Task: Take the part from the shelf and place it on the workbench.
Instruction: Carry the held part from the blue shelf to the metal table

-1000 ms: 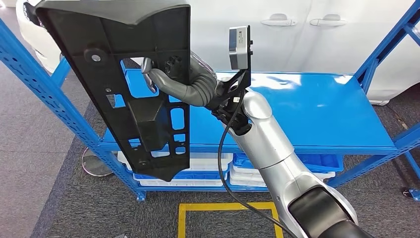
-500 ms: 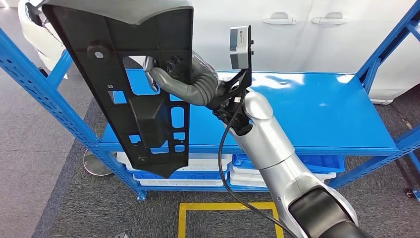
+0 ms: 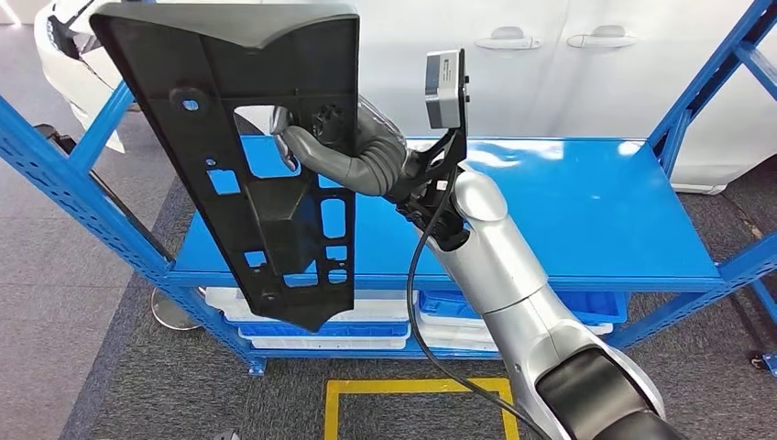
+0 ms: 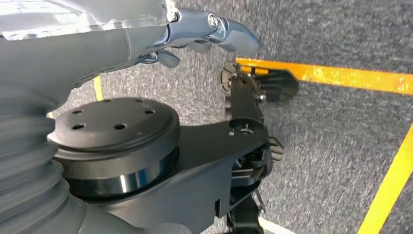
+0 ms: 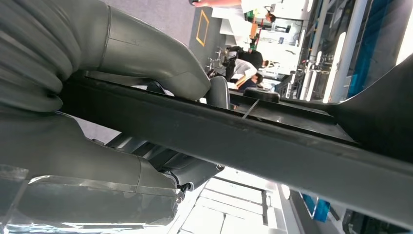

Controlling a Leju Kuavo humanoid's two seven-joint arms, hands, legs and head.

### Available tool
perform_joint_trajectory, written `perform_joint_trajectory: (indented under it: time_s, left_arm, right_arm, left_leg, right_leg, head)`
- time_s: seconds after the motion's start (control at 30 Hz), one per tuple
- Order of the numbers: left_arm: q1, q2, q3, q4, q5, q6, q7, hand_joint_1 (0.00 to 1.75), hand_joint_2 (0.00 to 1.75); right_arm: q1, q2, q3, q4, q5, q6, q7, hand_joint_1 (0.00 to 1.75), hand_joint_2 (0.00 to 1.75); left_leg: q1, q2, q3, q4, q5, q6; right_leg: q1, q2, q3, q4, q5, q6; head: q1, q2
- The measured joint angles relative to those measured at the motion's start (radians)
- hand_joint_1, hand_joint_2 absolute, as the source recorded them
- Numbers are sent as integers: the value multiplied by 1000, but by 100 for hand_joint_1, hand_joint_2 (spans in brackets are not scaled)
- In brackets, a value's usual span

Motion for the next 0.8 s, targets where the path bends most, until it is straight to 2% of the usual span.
perform_joint_trajectory:
  time_s: [0.03, 0.07, 0.13, 0.2, 0.23, 0.27, 0.33, 0.37, 0.4, 0.43, 0.47, 0.53, 0.57, 0.6, 0.7, 0.73, 0.77, 0.8]
  left_arm:
    - [-1, 2, 0, 0, 0, 0, 1, 0, 175]
    - [-2, 3, 0, 0, 0, 0, 2, 0, 175]
    - [-2, 6, 0, 0, 1, 0, 3, 0, 175]
    - [0, 5, 0, 0, 0, 0, 4, 0, 175]
    - [0, 5, 0, 0, 0, 0, 4, 0, 175]
    - [-1, 5, 0, 0, 0, 0, 4, 0, 175]
    - [-1, 5, 0, 0, 0, 0, 4, 0, 175]
    - [-1, 5, 0, 0, -1, 0, 5, 0, 175]
    - [0, 5, 0, 0, -1, 1, 5, 0, 175]
    - [0, 5, 0, 0, -1, 1, 6, 0, 175]
    - [0, 5, 0, 0, -2, 2, 6, 0, 175]
    - [-2, 5, 0, 0, -3, 3, 7, 0, 175]
    - [-3, 5, 0, 0, -4, 3, 7, 0, 175]
    - [-3, 5, -1, 0, -4, 4, 7, 0, 175]
    - [-2, 4, -1, 0, -4, 4, 7, 0, 175]
    - [-3, 4, -1, 0, -4, 4, 7, 0, 175]
    - [-3, 3, -2, 0, -5, 5, 7, 0, 175]
    - [-5, 3, -2, 0, -6, 5, 7, 0, 175]
  right_arm:
    - [-1, 0, 0, 1, 0, 0, -1, 175, 175]
    - [-1, 0, 0, 1, 0, 0, -2, 175, 175]
    - [-1, -1, -1, 3, 0, 0, -3, 175, 175]
    - [-1, -1, -1, 3, 0, -1, -4, 175, 175]
    - [-1, 0, -1, 3, 0, -1, -4, 175, 175]
    - [-1, 0, -1, 3, 0, -1, -5, 175, 175]
    - [0, 0, -1, 3, 0, -1, -6, 175, 175]
    - [1, 0, -1, 3, 1, -1, -6, 175, 175]
    - [3, 0, -1, 3, 2, -2, -6, 175, 175]
    - [5, 0, -1, 3, 4, -2, -6, 175, 175]
    - [6, 0, -1, 2, 5, -2, -6, 175, 175]
    - [5, 1, -1, 2, 6, -3, -6, 175, 175]
    - [5, 1, -2, 1, 6, -3, -6, 175, 175]
    - [5, 1, -2, 1, 6, -3, -6, 175, 175]
    - [5, 1, -2, 1, 6, -3, -6, 175, 175]
    - [5, 1, -3, 1, 6, -3, -6, 175, 175]
    - [5, 0, -5, 0, 6, -3, -7, 175, 175]
    - [5, 0, -6, 0, 6, -3, -7, 175, 175]
  left_leg:
    - [3, -2, -6, 17, -10, -12]
    - [4, -3, -13, 31, -18, -23]
    - [2, -6, -21, 44, -25, -40]
    - [6, -4, -22, 46, -30, -49]
    - [8, -3, -30, 64, -44, -50]
    - [7, -2, -47, 103, -70, -49]
    - [1, -1, -109, 243, -140, -42]
    - [-3, -1, -141, 313, -167, -38]
    - [-7, -1, -161, 353, -175, -33]
    - [-10, -1, -161, 354, -164, -26]
    - [-14, -1, -141, 312, -136, -17]
    - [-24, -1, -71, 170, -74, 1]
    - [-28, -2, -45, 116, -56, 7]
    - [-32, -3, -32, 86, -50, 10]
    - [-35, -5, -33, 73, -42, 21]
    - [-33, -4, -33, 69, -37, 27]
    - [-32, -3, -34, 65, -32, 34]
    - [-32, -2, -37, 63, -28, 39]
  right_leg:
    - [-3, 2, 24, -51, 20, 4]
    - [-4, 5, 35, -78, 27, -1]
    - [0, 11, 28, -71, 21, -25]
    - [2, 11, 22, -63, 20, -47]
    - [3, 11, 21, -64, 21, -55]
    - [5, 10, 21, -65, 22, -61]
    - [13, 9, 20, -66, 22, -70]
    - [18, 9, 20, -66, 23, -73]
    - [23, 9, 19, -66, 23, -75]
    - [27, 9, 20, -66, 23, -76]
    - [31, 10, 21, -66, 23, -76]
    - [37, 12, 23, -65, 23, -75]
    - [40, 12, 23, -65, 24, -72]
    - [41, 12, 22, -65, 25, -68]
    - [39, 11, 20, -69, 30, -51]
    - [38, 10, 15, -60, 20, -46]
    - [38, 9, 4, -33, -2, -42]
    - [37, 8, -17, 17, -34, -40]
  head:
    - [3, 0]
    - [4, 0]
    - [3, 0]
    - [-2, 0]
    - [-3, 0]
    - [-4, 0]
    - [-6, 0]
    - [-6, 0]
    - [-6, 0]
    - [-6, 0]
    - [-6, 0]
    - [-6, 0]
    - [-6, 0]
    - [-5, 0]
    - [-5, 0]
    - [-5, 0]
    - [-4, 0]
    - [-4, 0]
